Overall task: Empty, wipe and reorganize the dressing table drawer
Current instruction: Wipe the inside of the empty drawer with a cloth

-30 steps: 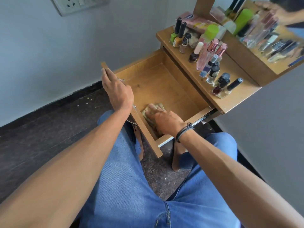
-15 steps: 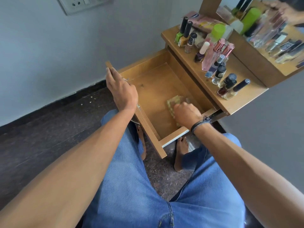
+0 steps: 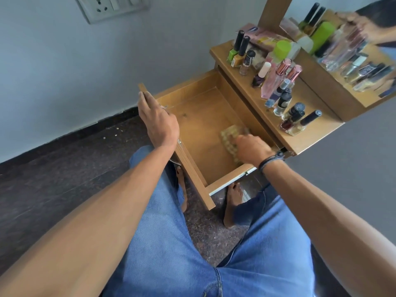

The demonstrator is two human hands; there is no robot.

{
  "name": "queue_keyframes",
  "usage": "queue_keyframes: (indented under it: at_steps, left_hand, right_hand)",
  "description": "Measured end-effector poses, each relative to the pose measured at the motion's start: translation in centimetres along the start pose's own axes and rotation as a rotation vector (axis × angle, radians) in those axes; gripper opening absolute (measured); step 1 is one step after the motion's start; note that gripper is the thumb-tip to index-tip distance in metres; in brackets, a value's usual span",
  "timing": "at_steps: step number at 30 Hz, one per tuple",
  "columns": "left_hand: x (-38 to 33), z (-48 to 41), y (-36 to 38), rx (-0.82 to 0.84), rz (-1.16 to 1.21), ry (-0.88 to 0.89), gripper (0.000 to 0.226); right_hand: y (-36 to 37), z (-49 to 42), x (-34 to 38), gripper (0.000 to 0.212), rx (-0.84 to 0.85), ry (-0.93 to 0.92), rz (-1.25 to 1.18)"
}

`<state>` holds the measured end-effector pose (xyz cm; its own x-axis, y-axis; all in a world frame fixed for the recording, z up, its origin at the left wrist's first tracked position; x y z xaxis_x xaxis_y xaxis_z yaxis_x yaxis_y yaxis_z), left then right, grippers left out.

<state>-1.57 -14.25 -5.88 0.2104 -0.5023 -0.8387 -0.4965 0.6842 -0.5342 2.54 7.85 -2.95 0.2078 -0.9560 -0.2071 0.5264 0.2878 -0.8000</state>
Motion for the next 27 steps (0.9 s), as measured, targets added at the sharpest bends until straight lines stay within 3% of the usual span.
queue_keyframes:
  at_steps: [5, 9, 17, 24, 27]
  left_hand:
    - [0.0, 0.3, -0.1, 0.0, 0.016, -0.008, 0.057]
    - [-0.2, 0.6, -0.4, -0.026, 0.009, -0.015, 0.057]
    - [-0.3, 0.5, -0.4, -0.02, 0.013, -0.007, 0.057]
    - [0.0, 0.3, -0.3, -0.007, 0.023, -0.038, 0.056]
    - [-0.2, 0.4, -0.4, -0.004, 0.012, -0.033, 0.057]
  right_hand:
    - [0.4, -3.5, -1.3, 0.078, 0.04, -0.047, 0.011]
    - [-1.6, -8.0, 0.0, 0.084, 0.02, -0.115, -0.03]
    - [-5.6, -13.4, 2.5, 0.065, -0.136, -0.193, -0.161]
    - [-4.1, -7.4, 8.3, 0.057, -0.161, -0.379, -0.119]
    - [-2.5, -4.5, 9.9, 0.056, -0.141, -0.331, -0.118]
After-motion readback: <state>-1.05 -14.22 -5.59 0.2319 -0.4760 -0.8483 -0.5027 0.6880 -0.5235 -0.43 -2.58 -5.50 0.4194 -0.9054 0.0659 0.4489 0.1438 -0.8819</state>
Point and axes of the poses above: each hand's wrist, its own z-axis away from the middle knuckle, its own y-axis out of the palm, x = y × z, the point moved 1 cm from there along -z, towards the middle knuckle, and after that the axes turned 12 degrees about z, right-handed, at the moved point
